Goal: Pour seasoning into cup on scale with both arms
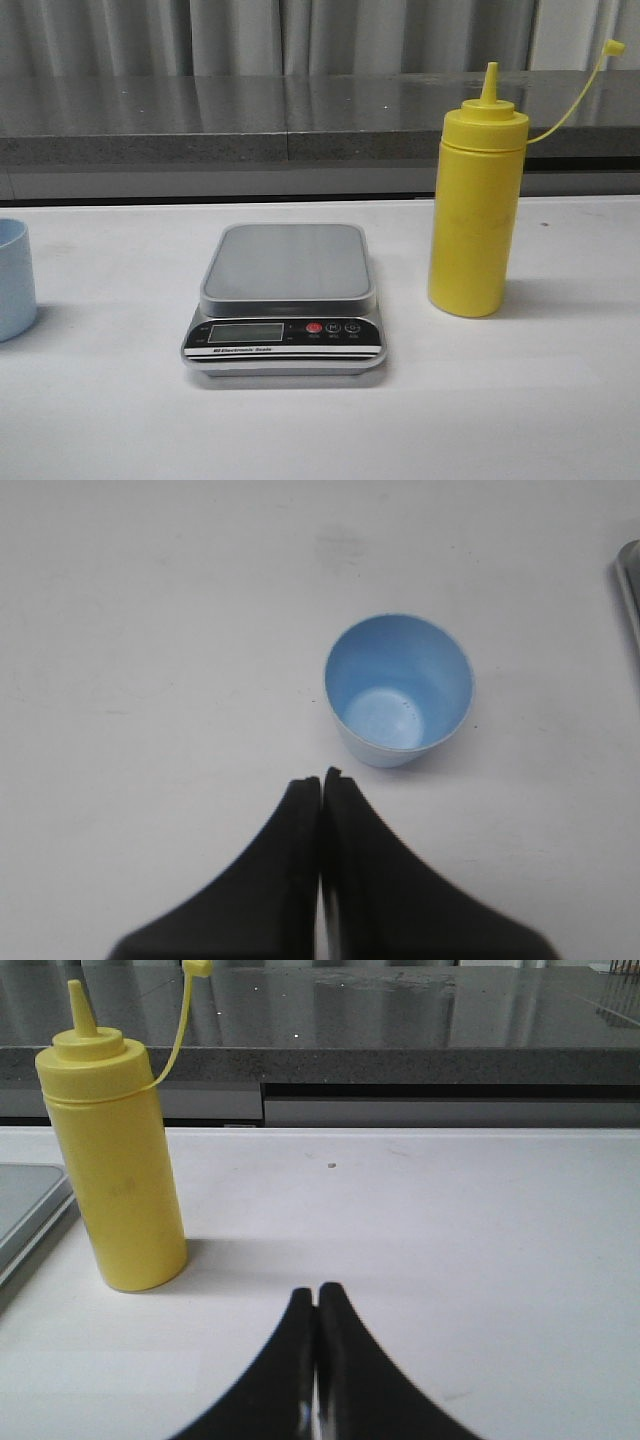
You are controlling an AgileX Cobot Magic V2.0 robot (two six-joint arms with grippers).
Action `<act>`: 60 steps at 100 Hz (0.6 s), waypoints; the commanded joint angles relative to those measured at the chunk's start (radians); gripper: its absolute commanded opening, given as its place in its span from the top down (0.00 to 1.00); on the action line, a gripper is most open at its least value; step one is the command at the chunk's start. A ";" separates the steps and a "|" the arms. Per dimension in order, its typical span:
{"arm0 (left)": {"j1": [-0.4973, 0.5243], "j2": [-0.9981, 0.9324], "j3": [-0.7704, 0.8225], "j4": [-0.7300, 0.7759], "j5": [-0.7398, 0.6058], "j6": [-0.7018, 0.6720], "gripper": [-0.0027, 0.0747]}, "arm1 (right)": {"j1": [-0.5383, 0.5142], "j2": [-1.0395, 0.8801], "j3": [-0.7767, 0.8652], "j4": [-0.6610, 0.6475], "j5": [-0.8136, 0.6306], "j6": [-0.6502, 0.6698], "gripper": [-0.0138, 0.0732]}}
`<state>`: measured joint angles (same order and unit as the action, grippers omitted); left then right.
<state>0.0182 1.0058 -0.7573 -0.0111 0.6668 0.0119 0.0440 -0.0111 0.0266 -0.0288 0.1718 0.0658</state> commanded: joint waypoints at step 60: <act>0.000 0.259 -0.182 -0.013 -0.109 -0.012 0.26 | -0.005 -0.019 -0.016 -0.009 -0.087 -0.008 0.92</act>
<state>0.0182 1.2602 -0.9042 -0.0150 0.6224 0.0119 0.0440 -0.0111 0.0266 -0.0288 0.1718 0.0658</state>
